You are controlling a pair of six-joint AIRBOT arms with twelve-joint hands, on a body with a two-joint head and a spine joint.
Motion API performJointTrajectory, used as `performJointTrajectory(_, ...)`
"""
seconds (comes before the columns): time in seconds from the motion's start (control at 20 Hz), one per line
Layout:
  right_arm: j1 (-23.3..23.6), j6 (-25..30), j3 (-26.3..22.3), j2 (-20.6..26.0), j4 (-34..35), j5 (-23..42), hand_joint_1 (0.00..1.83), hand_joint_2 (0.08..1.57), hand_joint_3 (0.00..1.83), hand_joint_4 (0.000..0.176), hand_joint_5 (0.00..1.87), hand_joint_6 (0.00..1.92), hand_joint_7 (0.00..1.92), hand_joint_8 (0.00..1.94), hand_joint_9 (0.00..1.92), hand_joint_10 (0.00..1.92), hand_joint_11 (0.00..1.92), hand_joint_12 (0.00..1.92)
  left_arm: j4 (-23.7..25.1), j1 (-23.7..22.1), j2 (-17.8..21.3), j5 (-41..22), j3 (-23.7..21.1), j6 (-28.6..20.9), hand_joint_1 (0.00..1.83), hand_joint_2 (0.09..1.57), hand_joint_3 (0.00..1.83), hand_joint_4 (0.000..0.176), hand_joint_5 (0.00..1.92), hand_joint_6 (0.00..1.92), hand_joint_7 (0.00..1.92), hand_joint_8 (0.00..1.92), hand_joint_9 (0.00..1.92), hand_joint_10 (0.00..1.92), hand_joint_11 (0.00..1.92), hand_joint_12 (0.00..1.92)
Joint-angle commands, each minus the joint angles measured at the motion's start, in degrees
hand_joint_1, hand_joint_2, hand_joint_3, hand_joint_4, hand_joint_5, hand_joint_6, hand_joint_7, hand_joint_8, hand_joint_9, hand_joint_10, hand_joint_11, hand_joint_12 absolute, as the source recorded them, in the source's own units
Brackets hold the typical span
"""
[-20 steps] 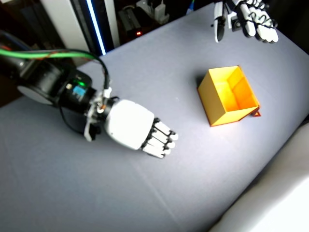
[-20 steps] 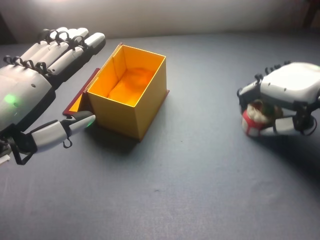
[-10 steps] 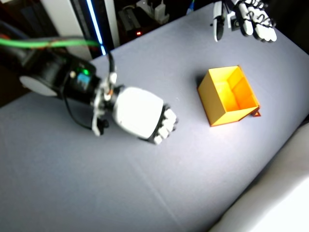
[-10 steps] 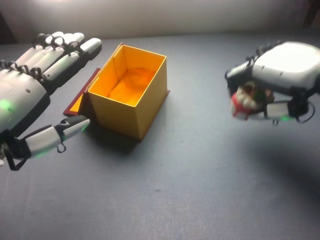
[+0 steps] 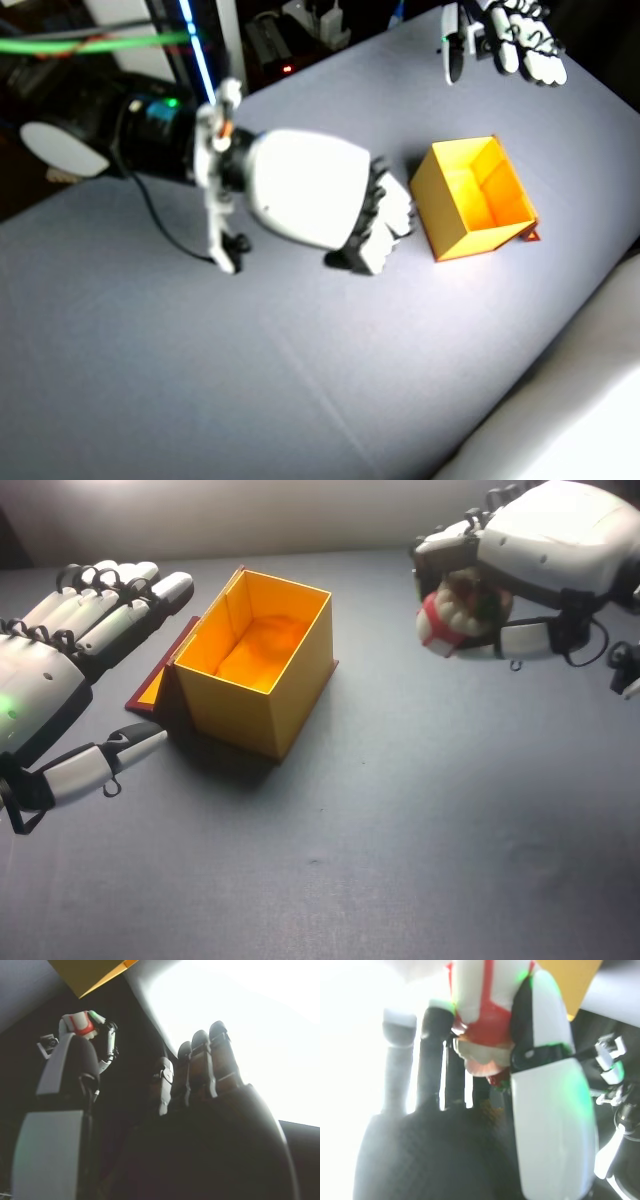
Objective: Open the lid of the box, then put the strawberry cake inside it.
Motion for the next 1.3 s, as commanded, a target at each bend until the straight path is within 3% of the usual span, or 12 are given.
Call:
performJointTrajectory(0.0, 0.8, 0.4, 0.1, 0.2, 0.3, 6.4, 1.18, 1.3, 0.0, 0.0, 0.58, 1.32, 0.75, 1.66, 0.92, 1.71, 0.96, 1.92, -0.3, -0.2, 0.3, -7.4, 0.0, -0.2, 0.9, 1.28, 0.01, 0.131, 0.0, 0.0, 0.0, 0.0, 0.0, 0.0, 0.0, 0.0)
performJointTrajectory(0.05, 1.4, 0.6, 0.2, -0.4, -0.7, 6.4, 1.3, 1.29, 0.0, 0.0, 0.6, 1.32, 0.69, 1.51, 0.69, 1.7, 0.77, 1.92, -0.3, 0.0, 0.3, -7.6, 0.0, -0.3, 0.89, 1.28, 0.0, 0.132, 0.0, 0.0, 0.0, 0.0, 0.0, 0.0, 0.0, 0.0)
performJointTrajectory(0.2, 2.5, 1.1, 0.7, -1.5, -1.9, 6.4, 1.34, 1.25, 0.0, 0.0, 0.7, 1.25, 0.69, 1.41, 0.68, 1.67, 0.51, 1.78, -0.4, 0.2, 0.2, -8.0, 0.0, -0.4, 0.89, 1.28, 0.0, 0.131, 0.0, 0.0, 0.0, 0.0, 0.0, 0.0, 0.0, 0.0)
performJointTrajectory(0.35, 3.6, 2.1, 1.9, -3.0, -2.6, 6.4, 1.34, 1.25, 0.0, 0.0, 0.68, 1.05, 0.71, 1.5, 0.75, 1.72, 0.73, 1.88, -0.6, 0.5, 0.1, -8.3, 0.0, -0.4, 0.9, 1.28, 0.0, 0.117, 0.0, 0.0, 0.0, 0.0, 0.0, 0.0, 0.0, 0.0)
performJointTrajectory(0.55, 5.0, 6.5, 5.9, -6.9, -4.3, 6.3, 1.33, 1.26, 0.0, 0.0, 0.71, 1.21, 0.64, 1.48, 0.7, 1.65, 0.59, 1.77, -1.1, 1.5, -0.3, -8.6, 0.0, -0.7, 0.95, 1.3, 0.01, 0.114, 0.0, 0.0, 0.0, 0.0, 0.0, 0.0, 0.0, 0.0)
performJointTrajectory(0.65, 5.7, 10.3, 8.7, -9.5, -5.9, 5.8, 1.34, 1.23, 0.0, 0.0, 0.69, 1.22, 0.7, 1.38, 0.8, 1.54, 0.72, 1.65, -1.6, 2.2, -0.4, -8.6, 0.0, -0.8, 0.95, 1.3, 0.01, 0.125, 0.0, 0.0, 0.0, 0.0, 0.0, 0.0, 0.0, 0.0)
performJointTrajectory(0.75, 6.5, 11.0, 10.3, -11.3, -6.1, 5.4, 1.24, 1.25, 0.0, 0.0, 0.69, 1.18, 0.78, 1.52, 0.88, 1.55, 0.88, 1.76, -1.9, 2.6, -0.6, -8.7, 0.1, -0.9, 0.96, 1.3, 0.01, 0.121, 0.0, 0.0, 0.0, 0.0, 0.0, 0.0, 0.0, 0.0)
performJointTrajectory(0.8, 7.2, 11.0, 11.1, -12.2, -6.2, 4.7, 1.22, 1.25, 0.0, 0.0, 0.66, 1.21, 0.84, 1.5, 1.03, 1.47, 1.04, 1.73, -2.0, 2.7, -0.7, -8.6, 0.2, -0.9, 0.95, 1.3, 0.01, 0.101, 0.0, 0.0, 0.0, 0.0, 0.0, 0.0, 0.0, 0.0)
performJointTrajectory(0.85, 7.6, 11.0, 11.6, -12.8, -6.3, 4.2, 1.22, 1.25, 0.0, 0.0, 0.66, 1.21, 0.84, 1.5, 1.03, 1.47, 1.04, 1.73, -2.0, 2.8, -0.8, -8.6, 0.3, -0.9, 0.95, 1.3, 0.01, 0.101, 0.0, 0.0, 0.0, 0.0, 0.0, 0.0, 0.0, 0.0)
performJointTrajectory(0.9, 8.2, 11.0, 12.6, -13.9, -6.3, 3.3, 1.23, 1.22, 0.0, 0.0, 0.69, 1.21, 0.92, 1.33, 1.04, 1.3, 0.99, 1.64, -2.1, 2.8, -1.1, -8.3, 0.5, -1.0, 0.97, 1.3, 0.0, 0.095, 0.0, 0.0, 0.0, 0.0, 0.0, 0.0, 0.0, 0.0)
performJointTrajectory(1.0, 9.1, 11.0, 14.1, -15.8, -6.7, 2.0, 1.34, 1.18, 0.0, 0.0, 0.72, 1.11, 0.88, 1.21, 0.99, 1.35, 0.93, 1.62, -2.3, 2.8, -1.6, -8.2, 1.0, -1.3, 0.98, 1.3, 0.0, 0.099, 0.0, 0.0, 0.0, 0.0, 0.0, 0.0, 0.0, 0.0)
performJointTrajectory(1.25, 9.6, 11.0, 18.6, -21.7, -6.8, -1.5, 1.31, 1.29, 0.0, 0.0, 0.75, 1.31, 0.5, 1.54, 0.61, 1.69, 0.48, 1.79, -2.9, 3.3, -2.4, -8.3, 1.6, -1.7, 1.02, 1.3, 0.0, 0.098, 0.0, 0.0, 0.0, 0.0, 0.0, 0.0, 0.0, 0.0)
